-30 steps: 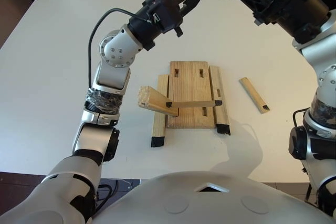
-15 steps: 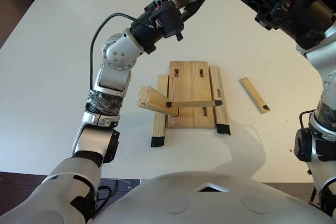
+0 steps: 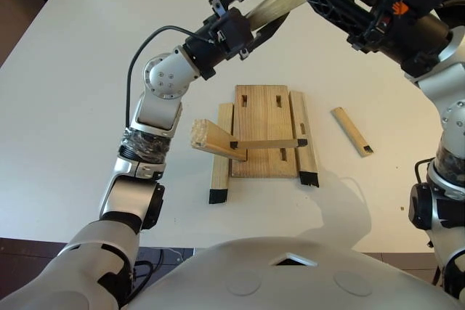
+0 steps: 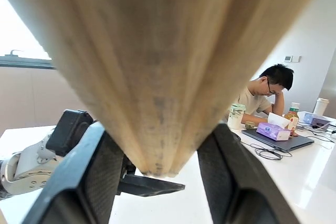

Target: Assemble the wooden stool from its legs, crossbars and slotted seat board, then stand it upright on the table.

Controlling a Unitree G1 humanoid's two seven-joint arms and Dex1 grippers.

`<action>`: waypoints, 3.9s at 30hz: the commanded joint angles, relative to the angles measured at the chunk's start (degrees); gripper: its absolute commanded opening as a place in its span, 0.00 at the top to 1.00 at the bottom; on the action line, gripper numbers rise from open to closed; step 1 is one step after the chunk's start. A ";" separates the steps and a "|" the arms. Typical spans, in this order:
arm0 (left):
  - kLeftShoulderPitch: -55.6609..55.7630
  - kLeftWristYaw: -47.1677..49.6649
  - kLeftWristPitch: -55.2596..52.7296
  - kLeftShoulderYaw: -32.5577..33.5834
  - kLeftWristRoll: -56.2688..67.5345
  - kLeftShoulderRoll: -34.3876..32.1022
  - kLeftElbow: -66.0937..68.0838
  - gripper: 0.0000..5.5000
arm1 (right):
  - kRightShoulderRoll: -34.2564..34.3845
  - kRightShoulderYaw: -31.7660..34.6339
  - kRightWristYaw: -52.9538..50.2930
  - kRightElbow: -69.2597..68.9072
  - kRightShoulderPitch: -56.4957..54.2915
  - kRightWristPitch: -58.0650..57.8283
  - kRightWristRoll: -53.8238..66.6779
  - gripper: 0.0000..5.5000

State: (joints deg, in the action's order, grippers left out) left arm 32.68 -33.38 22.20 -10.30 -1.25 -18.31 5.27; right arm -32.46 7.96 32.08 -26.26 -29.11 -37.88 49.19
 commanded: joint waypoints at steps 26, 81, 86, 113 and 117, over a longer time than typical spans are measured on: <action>-32.63 -26.90 -0.92 -2.65 1.79 -27.47 0.12 0.49 | -20.27 3.00 28.98 -13.19 38.98 12.44 -15.79 0.64; -26.48 -36.36 -7.07 -3.22 4.93 -29.71 -4.72 0.49 | -25.37 -6.39 37.23 -1.67 37.30 15.28 -15.19 0.64; -27.45 -36.15 -8.28 -3.07 5.56 -29.81 -7.42 0.49 | -25.90 -9.73 38.36 0.66 35.22 16.03 -16.75 0.64; -31.61 -37.34 -20.27 -2.29 13.41 -30.88 -21.58 0.49 | -27.23 -26.49 45.94 12.84 22.28 19.87 -24.96 0.64; -32.98 -37.34 -20.65 -2.13 13.83 -31.14 -23.19 0.49 | -27.40 -30.23 47.13 15.12 20.99 20.85 -27.06 0.64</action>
State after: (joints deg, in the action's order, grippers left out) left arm 0.90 -71.22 2.74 -12.81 12.06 -48.99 -15.88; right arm -56.96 -12.12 76.97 -16.59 -12.06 -11.89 36.46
